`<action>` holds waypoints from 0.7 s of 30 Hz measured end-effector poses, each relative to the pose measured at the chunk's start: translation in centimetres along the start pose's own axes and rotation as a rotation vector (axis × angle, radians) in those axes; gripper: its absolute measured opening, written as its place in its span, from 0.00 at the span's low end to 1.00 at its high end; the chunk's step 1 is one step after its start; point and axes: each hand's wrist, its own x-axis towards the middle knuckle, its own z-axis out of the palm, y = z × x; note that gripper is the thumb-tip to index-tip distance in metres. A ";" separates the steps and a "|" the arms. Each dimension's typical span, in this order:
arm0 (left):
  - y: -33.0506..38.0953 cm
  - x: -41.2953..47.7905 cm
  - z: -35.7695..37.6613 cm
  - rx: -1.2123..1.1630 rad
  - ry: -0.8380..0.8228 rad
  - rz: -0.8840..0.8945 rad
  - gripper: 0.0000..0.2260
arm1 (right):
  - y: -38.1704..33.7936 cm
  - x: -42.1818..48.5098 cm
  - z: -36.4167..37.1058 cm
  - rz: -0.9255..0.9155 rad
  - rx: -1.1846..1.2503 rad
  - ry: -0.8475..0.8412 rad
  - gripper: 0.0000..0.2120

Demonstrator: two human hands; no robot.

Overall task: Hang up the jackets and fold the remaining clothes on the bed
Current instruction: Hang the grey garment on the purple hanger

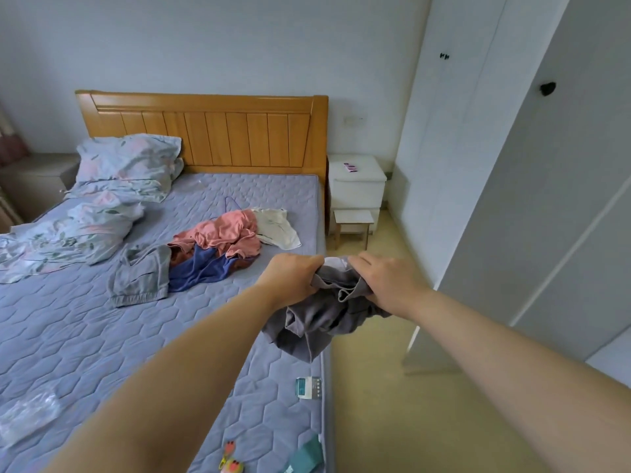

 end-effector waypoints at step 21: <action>-1.1 24.6 10.2 0.101 -0.218 -0.456 0.08 | 26.8 19.1 15.1 -0.390 0.227 -0.057 0.19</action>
